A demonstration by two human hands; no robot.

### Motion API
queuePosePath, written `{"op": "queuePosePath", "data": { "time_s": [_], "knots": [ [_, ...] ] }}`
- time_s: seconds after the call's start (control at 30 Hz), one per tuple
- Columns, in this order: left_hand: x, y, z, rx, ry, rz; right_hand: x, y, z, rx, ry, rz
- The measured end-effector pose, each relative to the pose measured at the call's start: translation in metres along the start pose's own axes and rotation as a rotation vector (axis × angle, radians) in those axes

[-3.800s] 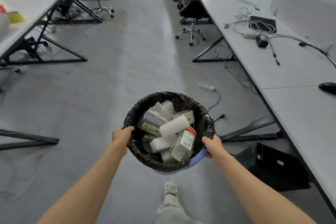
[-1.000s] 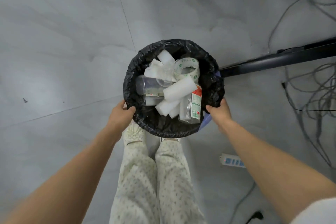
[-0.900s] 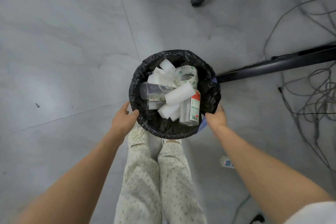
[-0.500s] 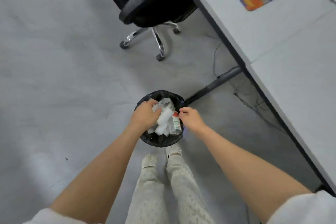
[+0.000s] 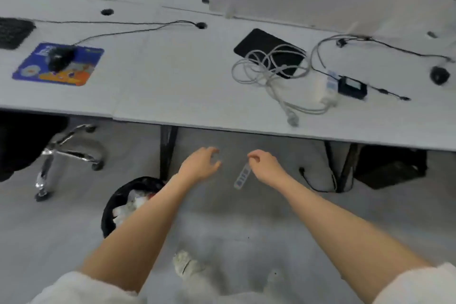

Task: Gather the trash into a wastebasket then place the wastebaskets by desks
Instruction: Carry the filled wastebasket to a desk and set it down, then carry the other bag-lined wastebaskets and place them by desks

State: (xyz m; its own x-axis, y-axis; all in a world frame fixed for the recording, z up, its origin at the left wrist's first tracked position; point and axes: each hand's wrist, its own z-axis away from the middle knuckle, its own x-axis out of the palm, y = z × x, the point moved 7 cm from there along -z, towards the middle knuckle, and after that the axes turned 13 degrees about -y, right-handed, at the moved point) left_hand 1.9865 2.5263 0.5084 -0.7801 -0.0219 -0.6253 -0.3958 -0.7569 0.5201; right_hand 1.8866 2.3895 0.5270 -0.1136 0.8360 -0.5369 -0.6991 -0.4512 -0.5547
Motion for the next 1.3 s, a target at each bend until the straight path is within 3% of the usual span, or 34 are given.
{"op": "queuePosePath", "data": {
  "time_s": [0.13, 0.33, 0.5, 0.8, 1.07, 1.3],
  "knots": [
    [0.076, 0.134, -0.03, 0.106, -0.12, -0.144, -0.064, 0.142, 0.058, 0.105, 0.135, -0.231],
    [0.294, 0.348, -0.026, 0.194, -0.407, -0.225, -0.098, 0.418, 0.204, 0.399, 0.233, -0.546],
    [0.439, 0.498, -0.006, 0.308, -0.643, -0.309, -0.125, 0.579, 0.309, 0.621, 0.356, -0.761],
    [0.564, 0.701, -0.063, 0.515, -0.706, -0.643, -0.219, 0.742, 0.381, 0.705, 0.532, -0.889],
    [0.685, 0.934, -0.153, 0.648, -0.781, -0.756, -0.381, 0.917, 0.423, 0.799, 0.658, -0.994],
    [0.765, 1.111, -0.169, 0.806, -0.817, -0.812, -0.487, 1.027, 0.487, 0.891, 0.835, -1.1]
  ]
}}
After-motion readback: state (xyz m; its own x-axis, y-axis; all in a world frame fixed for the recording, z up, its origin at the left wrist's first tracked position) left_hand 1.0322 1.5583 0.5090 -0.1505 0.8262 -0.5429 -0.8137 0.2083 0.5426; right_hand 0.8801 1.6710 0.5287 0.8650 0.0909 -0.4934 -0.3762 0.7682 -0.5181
